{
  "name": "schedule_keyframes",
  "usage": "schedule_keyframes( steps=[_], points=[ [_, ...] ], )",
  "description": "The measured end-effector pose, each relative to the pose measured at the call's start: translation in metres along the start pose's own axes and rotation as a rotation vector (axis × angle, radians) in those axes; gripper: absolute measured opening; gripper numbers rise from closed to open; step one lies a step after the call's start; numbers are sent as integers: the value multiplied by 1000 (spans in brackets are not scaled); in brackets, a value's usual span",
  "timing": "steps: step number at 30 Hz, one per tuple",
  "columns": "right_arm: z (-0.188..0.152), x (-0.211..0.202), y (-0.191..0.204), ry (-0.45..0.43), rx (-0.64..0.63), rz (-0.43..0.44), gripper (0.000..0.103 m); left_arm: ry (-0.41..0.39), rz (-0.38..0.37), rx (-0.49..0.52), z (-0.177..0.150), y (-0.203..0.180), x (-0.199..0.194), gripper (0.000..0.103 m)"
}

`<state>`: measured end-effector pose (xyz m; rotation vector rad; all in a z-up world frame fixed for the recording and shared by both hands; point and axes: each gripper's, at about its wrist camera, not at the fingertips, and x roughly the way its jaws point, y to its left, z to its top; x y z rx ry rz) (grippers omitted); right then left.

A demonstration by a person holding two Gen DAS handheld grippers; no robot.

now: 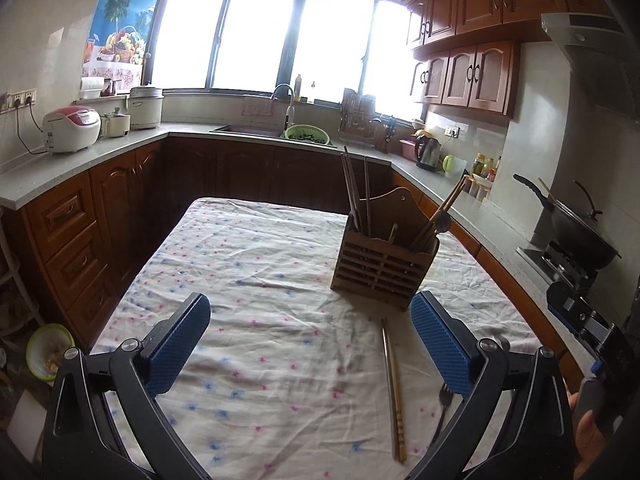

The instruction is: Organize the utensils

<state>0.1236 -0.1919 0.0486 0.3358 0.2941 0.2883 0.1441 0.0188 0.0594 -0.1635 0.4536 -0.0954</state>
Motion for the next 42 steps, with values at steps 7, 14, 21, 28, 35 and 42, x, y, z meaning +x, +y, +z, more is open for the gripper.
schedule_keyframes(
  steps=[7,14,21,28,35,42],
  points=[
    [-3,-14,10,-21,-40,2,94,-16,-14,-18,-8,2,-17,103],
    [-9,-25,15,-34,-101,-21,103,-78,13,-20,-22,1,-36,103],
    [4,-41,24,-50,-166,-18,103,-141,-18,39,-20,-9,-62,103],
    [36,-77,37,-135,-208,7,103,-219,53,142,-9,-28,-93,103],
    [-10,-71,31,-108,-219,-19,103,-143,56,86,-49,-18,-75,103],
    [-65,-66,10,-100,-208,-92,103,-123,93,71,-90,-14,-59,103]
  ],
)
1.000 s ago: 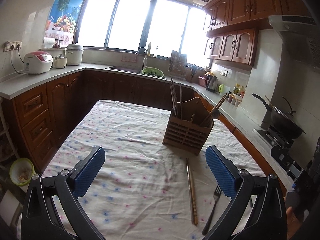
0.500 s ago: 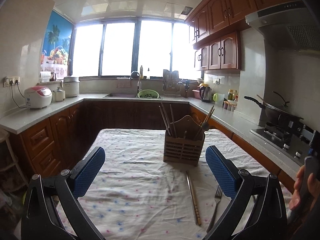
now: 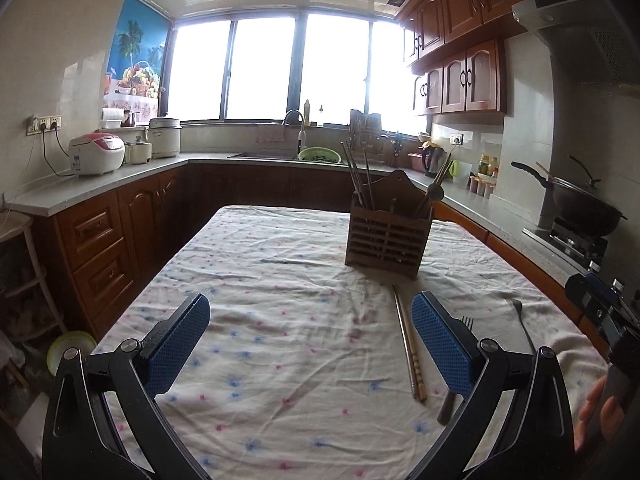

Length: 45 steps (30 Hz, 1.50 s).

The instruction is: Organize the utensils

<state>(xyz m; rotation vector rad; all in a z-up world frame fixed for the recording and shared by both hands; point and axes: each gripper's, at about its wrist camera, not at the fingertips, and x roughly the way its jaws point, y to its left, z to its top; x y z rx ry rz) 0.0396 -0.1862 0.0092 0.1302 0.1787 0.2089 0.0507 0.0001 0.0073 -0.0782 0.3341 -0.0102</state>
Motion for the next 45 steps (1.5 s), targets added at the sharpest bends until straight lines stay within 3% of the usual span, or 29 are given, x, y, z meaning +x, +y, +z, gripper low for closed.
schedule_keyframes(
  steps=[6,12,45],
  points=[
    [-22,-9,-2,-31,-32,-51,103,-4,22,25,-21,-4,1,103],
    [-34,-11,-5,-2,-29,-56,103,24,15,39,-29,-9,2,103],
    [-42,-16,-9,52,16,-42,103,69,37,40,-34,-7,-2,103]
  ],
)
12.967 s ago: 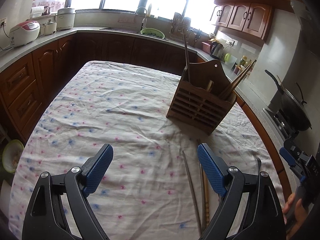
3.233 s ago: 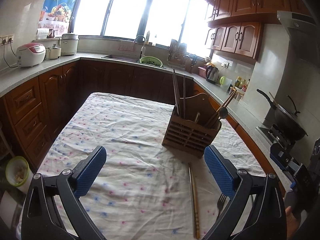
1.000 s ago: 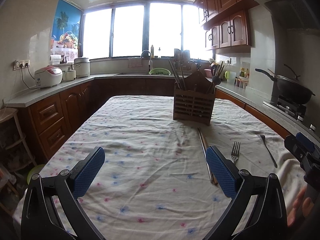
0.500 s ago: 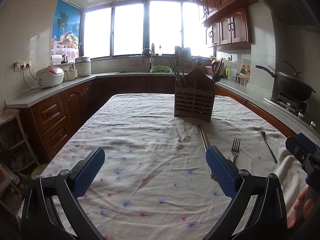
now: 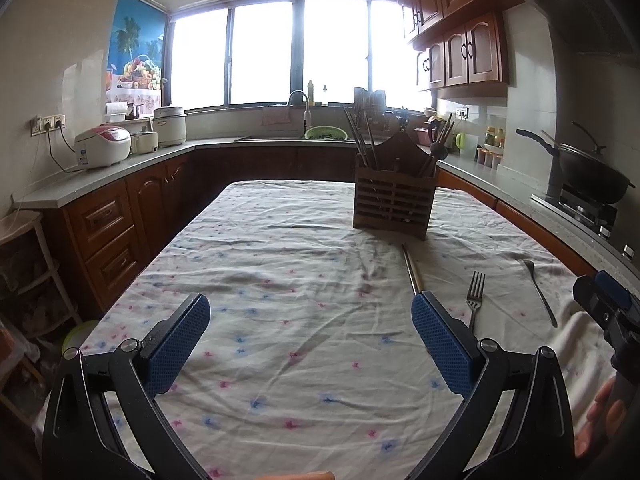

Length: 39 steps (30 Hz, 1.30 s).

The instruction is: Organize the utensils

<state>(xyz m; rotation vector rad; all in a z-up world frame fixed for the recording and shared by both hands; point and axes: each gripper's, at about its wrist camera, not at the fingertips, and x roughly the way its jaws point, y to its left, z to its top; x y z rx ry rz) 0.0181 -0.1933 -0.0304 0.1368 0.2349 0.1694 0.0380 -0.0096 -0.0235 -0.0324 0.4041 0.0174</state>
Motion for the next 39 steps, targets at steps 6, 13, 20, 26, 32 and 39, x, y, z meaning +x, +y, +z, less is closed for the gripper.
schedule_keyframes(
  steps=[6,13,20,26,32,39],
  points=[
    [1,0,-1,2,8,1,103,3,8,-3,0,1,0,103],
    [2,-1,0,-1,11,3,103,-2,10,7,0,0,-1,103],
    [2,-1,0,-3,11,3,103,-7,11,15,0,-2,-3,103],
    [2,-2,0,-6,13,4,103,-14,19,21,0,-2,-5,103],
    [2,-2,0,-6,12,3,103,-17,21,19,0,-2,-6,103],
    [2,-2,0,-6,13,4,103,-18,21,20,0,-1,-6,103]
  ],
)
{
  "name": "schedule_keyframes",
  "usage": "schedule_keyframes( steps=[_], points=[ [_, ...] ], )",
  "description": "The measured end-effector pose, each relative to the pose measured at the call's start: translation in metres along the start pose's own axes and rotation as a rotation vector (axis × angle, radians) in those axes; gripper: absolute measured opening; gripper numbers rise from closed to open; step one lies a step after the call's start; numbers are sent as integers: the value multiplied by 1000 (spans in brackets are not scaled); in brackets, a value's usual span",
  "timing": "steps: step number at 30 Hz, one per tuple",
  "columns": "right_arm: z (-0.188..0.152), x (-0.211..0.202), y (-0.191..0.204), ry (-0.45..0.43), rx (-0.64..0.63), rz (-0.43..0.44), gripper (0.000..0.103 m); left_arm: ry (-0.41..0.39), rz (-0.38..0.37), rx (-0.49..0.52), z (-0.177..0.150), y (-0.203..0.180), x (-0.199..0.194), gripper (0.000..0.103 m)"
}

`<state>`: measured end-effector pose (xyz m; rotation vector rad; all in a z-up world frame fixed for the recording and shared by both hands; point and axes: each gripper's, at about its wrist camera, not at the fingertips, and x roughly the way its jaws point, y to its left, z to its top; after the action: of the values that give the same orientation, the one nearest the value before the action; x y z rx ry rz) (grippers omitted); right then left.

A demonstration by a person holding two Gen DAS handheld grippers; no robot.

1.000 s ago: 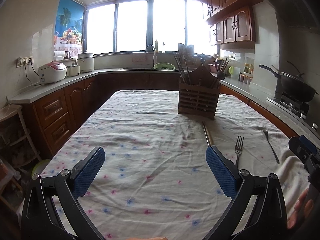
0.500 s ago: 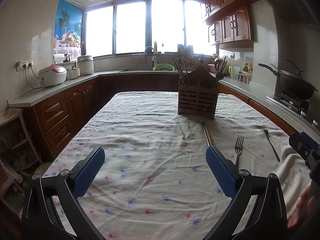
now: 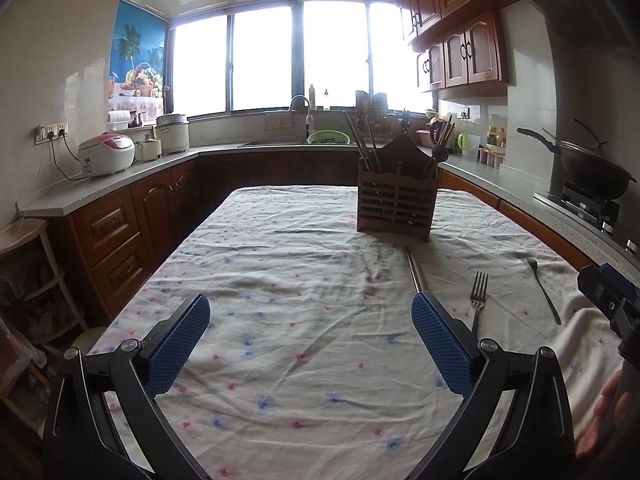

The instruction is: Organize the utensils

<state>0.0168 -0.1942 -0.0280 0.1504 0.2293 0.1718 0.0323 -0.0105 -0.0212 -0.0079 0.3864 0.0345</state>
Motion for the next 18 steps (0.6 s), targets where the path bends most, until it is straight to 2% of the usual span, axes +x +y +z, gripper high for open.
schedule_keyframes(
  steps=[18],
  points=[
    [2,0,2,-2,3,4,103,2,-9,5,2,-1,-1,103]
  ],
)
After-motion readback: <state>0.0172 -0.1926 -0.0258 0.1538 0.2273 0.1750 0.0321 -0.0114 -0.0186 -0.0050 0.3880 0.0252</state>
